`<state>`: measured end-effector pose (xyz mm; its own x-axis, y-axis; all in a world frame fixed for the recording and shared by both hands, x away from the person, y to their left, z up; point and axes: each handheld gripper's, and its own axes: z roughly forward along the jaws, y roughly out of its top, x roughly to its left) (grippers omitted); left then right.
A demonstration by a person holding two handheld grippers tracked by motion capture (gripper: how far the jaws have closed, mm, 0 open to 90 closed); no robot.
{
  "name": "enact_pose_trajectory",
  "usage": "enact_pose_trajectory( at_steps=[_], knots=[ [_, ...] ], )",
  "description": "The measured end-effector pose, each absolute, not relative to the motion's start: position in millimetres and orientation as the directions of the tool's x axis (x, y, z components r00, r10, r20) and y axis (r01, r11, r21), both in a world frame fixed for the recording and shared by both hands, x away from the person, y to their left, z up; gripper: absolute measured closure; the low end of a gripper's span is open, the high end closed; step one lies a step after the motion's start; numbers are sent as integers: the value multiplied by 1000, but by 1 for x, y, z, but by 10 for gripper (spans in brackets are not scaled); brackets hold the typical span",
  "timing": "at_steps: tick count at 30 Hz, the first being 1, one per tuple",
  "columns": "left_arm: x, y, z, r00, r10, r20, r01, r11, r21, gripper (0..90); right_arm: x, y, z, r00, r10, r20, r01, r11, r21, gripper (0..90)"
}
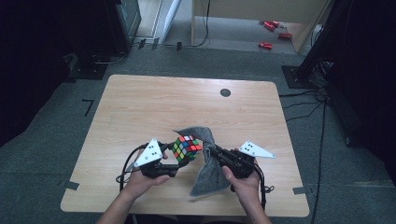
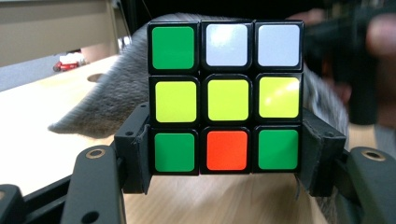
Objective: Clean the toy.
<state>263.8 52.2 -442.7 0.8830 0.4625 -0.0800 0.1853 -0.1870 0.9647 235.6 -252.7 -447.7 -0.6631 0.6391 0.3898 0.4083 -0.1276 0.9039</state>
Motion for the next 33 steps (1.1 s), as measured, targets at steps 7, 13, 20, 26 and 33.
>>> enact_pose_trajectory(
  at_steps=[7,13,20,26,33],
  knots=[
    [267,56,-442,889,437,-137,224,-155,962,348,233,-229,-458,-810,551,200,246,9,969,799],
    [270,60,-440,888,418,-190,267,-134,954,348,229,-216,-465,-851,520,74,166,134,977,799],
    [271,58,-441,910,344,-233,300,-157,941,348,229,-228,-454,-806,591,-23,72,136,988,804],
    [272,58,-440,900,359,-245,313,-142,939,348,230,-222,-464,-816,578,-31,84,170,982,809],
    [273,59,-441,898,340,-278,340,-136,931,348,228,-215,-463,-811,581,-77,65,219,974,806]
  ],
)
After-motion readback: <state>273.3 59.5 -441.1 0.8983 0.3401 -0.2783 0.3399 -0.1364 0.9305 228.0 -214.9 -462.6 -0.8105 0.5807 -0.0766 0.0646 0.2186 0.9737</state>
